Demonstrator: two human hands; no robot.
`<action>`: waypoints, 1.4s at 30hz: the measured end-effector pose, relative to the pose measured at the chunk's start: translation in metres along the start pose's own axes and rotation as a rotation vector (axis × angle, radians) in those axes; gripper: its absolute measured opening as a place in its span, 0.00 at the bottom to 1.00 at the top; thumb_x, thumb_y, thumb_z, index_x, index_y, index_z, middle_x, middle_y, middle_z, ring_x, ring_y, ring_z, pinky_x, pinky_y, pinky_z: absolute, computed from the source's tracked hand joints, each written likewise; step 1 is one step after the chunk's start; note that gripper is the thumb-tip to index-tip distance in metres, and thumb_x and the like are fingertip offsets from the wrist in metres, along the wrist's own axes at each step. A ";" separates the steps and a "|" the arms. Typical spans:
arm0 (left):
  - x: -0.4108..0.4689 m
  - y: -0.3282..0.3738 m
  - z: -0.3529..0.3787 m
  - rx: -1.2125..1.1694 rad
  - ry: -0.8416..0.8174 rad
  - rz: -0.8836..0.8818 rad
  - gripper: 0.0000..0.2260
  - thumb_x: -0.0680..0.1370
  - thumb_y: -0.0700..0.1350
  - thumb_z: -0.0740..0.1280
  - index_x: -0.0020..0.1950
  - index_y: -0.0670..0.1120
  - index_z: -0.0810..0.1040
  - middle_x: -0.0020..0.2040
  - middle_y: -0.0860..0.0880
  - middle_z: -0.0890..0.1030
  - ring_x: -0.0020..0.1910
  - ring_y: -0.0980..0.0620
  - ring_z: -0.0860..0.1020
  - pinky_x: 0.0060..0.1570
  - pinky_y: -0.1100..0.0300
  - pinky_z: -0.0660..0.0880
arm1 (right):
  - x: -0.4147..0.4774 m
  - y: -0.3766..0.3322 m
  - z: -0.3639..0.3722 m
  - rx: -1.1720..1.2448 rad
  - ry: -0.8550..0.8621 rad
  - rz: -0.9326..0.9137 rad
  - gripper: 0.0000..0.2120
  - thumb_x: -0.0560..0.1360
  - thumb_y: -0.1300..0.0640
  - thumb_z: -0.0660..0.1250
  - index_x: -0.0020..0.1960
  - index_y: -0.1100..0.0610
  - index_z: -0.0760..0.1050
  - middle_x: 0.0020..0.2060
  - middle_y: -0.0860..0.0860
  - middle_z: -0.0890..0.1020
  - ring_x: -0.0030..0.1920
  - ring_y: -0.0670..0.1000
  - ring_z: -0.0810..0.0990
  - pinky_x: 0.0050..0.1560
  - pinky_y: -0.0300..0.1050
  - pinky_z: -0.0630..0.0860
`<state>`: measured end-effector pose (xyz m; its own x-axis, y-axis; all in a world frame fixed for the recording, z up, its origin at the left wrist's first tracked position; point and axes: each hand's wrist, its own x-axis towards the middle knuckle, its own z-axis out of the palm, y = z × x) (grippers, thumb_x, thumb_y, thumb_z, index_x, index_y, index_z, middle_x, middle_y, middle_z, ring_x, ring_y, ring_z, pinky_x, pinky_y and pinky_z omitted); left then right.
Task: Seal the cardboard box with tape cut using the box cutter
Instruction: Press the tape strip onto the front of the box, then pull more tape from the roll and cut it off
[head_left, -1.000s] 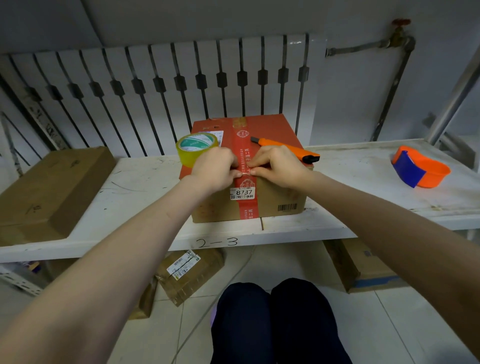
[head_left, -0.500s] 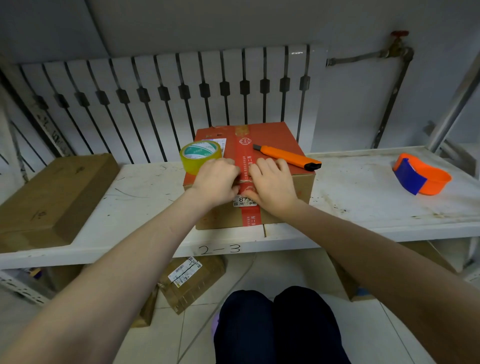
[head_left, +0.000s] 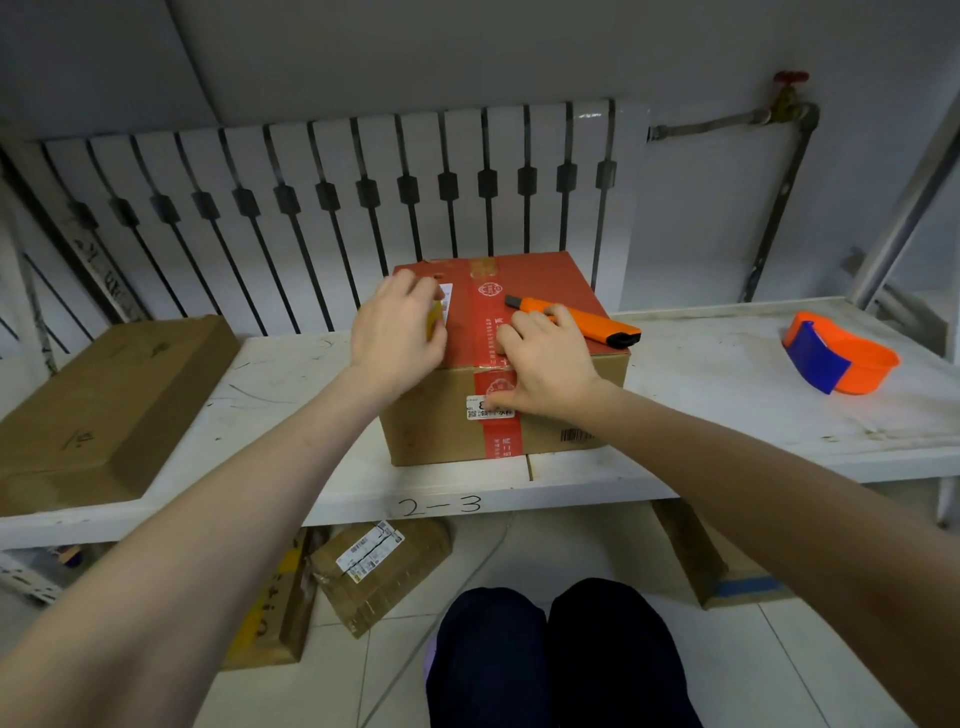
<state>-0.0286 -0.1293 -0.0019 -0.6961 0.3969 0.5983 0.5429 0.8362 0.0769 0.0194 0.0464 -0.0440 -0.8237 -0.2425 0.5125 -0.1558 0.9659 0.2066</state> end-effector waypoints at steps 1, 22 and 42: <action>0.003 -0.002 0.000 -0.010 0.012 -0.040 0.17 0.75 0.50 0.65 0.60 0.44 0.73 0.57 0.44 0.76 0.57 0.45 0.75 0.53 0.52 0.73 | 0.003 -0.004 0.000 -0.005 0.004 0.027 0.35 0.56 0.29 0.71 0.47 0.58 0.74 0.43 0.54 0.79 0.45 0.55 0.78 0.56 0.55 0.70; -0.005 0.042 -0.017 -0.796 -0.275 -0.255 0.15 0.75 0.42 0.70 0.60 0.41 0.77 0.51 0.48 0.78 0.52 0.50 0.77 0.50 0.59 0.70 | -0.009 0.025 -0.052 0.890 0.185 0.480 0.13 0.78 0.61 0.59 0.62 0.58 0.72 0.59 0.52 0.77 0.56 0.46 0.74 0.59 0.45 0.73; -0.032 0.080 -0.039 -0.910 -0.168 -0.127 0.07 0.74 0.40 0.71 0.51 0.43 0.79 0.47 0.47 0.80 0.49 0.48 0.78 0.52 0.52 0.76 | -0.042 0.002 -0.085 0.520 0.379 0.327 0.17 0.78 0.54 0.62 0.66 0.55 0.73 0.63 0.51 0.77 0.62 0.51 0.74 0.60 0.53 0.75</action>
<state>0.0557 -0.0903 0.0163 -0.7954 0.4320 0.4250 0.5680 0.2870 0.7714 0.0998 0.0511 0.0061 -0.6413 0.1425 0.7539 -0.2513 0.8894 -0.3819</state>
